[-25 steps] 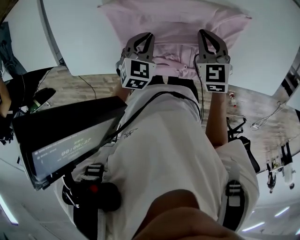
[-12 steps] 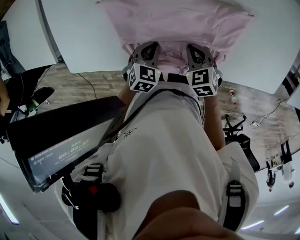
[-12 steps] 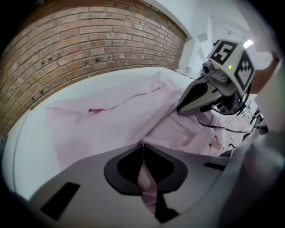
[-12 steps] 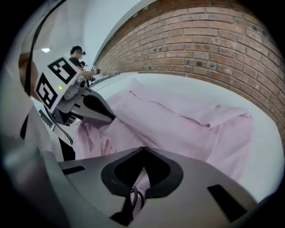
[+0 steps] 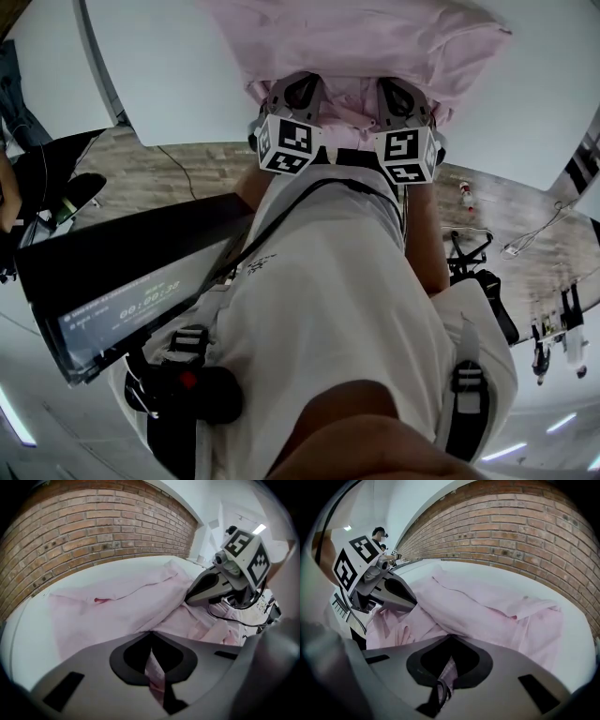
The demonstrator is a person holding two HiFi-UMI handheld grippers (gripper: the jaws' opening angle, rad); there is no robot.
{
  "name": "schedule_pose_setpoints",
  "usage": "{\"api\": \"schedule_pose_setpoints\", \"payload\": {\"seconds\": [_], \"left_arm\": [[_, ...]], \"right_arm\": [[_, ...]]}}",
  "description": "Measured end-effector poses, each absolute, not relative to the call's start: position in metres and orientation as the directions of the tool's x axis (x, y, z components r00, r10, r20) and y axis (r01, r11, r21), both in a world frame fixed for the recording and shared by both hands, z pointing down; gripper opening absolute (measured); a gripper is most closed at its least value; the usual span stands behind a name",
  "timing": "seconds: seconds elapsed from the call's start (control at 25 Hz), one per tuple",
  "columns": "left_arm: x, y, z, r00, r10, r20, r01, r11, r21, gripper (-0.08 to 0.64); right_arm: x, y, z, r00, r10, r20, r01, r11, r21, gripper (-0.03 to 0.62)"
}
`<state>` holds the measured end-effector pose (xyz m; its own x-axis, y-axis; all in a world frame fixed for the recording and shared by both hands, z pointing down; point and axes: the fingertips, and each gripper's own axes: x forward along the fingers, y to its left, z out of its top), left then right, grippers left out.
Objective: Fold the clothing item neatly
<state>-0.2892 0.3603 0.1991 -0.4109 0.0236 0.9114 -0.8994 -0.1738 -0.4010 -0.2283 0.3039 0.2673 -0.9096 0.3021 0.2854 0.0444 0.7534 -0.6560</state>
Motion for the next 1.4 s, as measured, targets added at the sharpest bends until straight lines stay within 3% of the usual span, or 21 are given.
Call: {"api": "schedule_pose_setpoints", "payload": {"seconds": [0.84,1.4], "left_arm": [[-0.363,0.249,0.208,-0.449,-0.11,0.887,-0.862,-0.207,-0.463,0.011],[-0.378,0.218,0.203,-0.502,-0.154,0.851,-0.827,-0.203,-0.525,0.009]], "right_arm": [[-0.294,0.203,0.275,-0.947,0.109,0.301,-0.095,0.802,-0.589,0.004],[-0.311,0.171,0.265,-0.959,0.079,0.272,-0.088,0.828,-0.553,0.004]]}}
